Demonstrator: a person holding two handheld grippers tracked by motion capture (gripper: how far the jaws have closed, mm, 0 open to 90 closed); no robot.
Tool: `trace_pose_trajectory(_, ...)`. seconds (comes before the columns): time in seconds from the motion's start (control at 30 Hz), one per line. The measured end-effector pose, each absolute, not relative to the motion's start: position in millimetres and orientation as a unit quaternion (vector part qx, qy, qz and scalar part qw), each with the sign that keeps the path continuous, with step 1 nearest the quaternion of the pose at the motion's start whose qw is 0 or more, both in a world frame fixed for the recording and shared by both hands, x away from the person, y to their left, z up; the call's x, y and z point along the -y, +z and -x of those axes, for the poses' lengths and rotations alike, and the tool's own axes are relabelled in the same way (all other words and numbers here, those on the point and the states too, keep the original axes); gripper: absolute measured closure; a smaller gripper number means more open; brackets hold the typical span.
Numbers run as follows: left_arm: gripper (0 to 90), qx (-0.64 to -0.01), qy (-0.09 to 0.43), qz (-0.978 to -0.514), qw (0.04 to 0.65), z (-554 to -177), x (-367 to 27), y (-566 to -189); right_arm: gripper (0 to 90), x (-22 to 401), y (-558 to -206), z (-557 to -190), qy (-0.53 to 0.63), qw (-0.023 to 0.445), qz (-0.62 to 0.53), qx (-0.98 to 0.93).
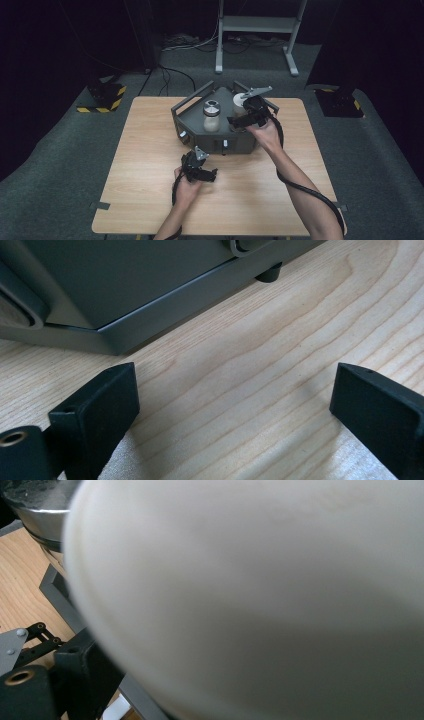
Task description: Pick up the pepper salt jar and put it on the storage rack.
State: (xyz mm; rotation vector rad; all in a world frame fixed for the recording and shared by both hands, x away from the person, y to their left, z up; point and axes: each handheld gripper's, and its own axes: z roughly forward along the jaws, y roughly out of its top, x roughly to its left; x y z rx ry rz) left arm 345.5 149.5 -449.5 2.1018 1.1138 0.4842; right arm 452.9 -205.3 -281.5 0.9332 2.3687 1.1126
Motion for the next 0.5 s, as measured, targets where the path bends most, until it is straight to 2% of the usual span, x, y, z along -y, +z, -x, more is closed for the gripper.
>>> trace_pose_trajectory(0.5,5.6,-0.430,0.188,-0.811,0.350,-345.4,-149.4,-449.6,7.6,218.0,-286.2,-444.6,0.400,0.180,-0.331,-0.836)
